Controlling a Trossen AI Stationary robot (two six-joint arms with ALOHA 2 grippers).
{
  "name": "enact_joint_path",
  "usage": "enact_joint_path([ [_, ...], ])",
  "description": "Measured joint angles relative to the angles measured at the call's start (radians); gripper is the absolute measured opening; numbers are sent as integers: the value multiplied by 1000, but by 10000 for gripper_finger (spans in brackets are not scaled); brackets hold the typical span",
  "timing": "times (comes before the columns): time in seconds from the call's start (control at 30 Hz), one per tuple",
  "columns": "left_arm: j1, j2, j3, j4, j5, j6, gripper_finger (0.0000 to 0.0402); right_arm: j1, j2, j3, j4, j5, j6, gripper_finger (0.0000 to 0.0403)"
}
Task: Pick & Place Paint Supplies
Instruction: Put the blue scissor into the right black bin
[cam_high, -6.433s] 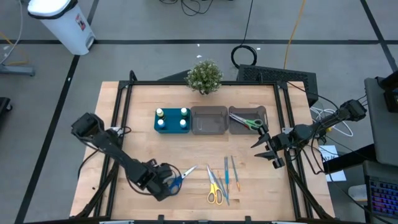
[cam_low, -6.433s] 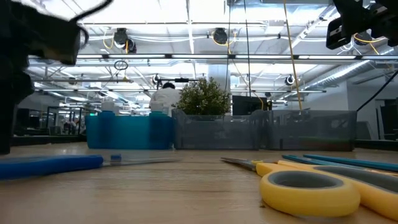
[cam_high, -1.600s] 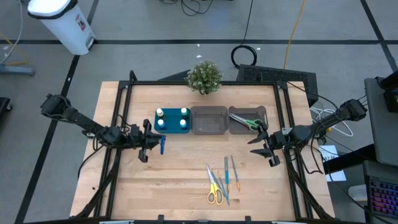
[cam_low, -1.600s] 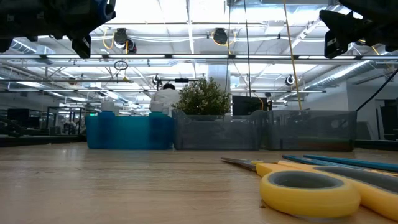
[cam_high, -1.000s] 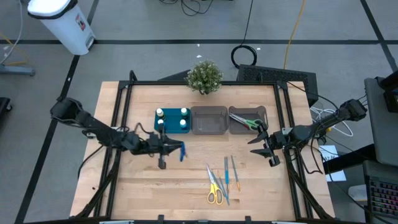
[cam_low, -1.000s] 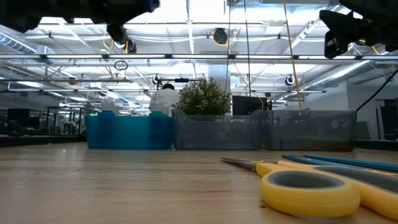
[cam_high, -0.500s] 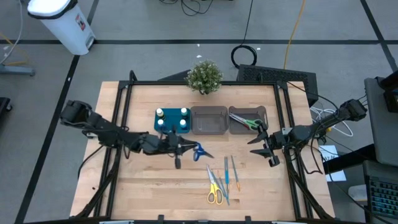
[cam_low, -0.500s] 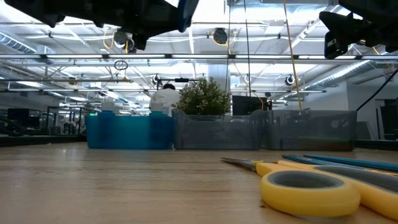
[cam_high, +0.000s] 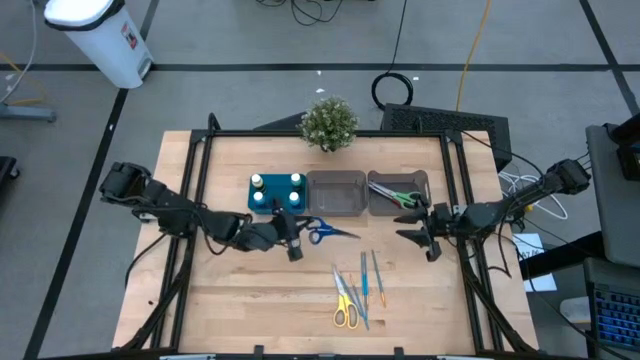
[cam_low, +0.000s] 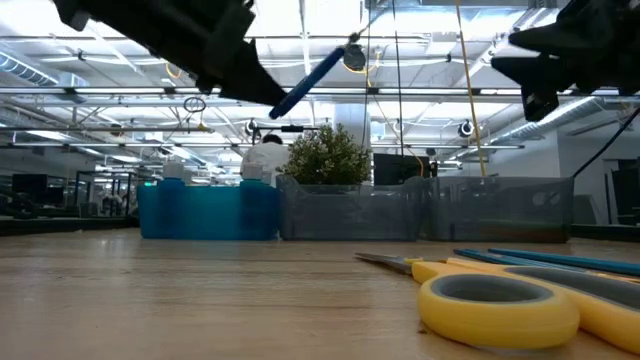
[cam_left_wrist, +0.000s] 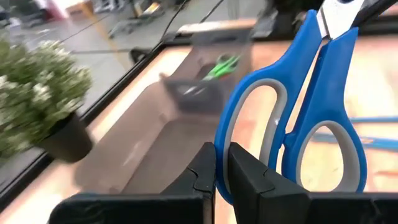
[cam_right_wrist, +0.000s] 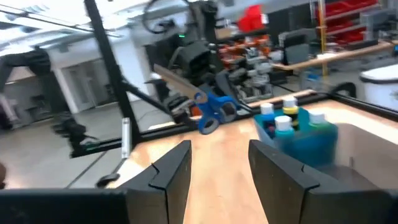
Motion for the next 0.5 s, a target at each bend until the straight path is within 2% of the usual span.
enact_joint_path([
  [0.2,-8,0,35,-138,-77,-42,20,0,66,40,-1,10,40,161],
  [0.37,-14,0,34,-149,-127,-69,20,0,153,94,11,10,66,196],
  [0.5,-13,0,34,-147,-129,-72,20,0,251,125,71,11,45,226],
])
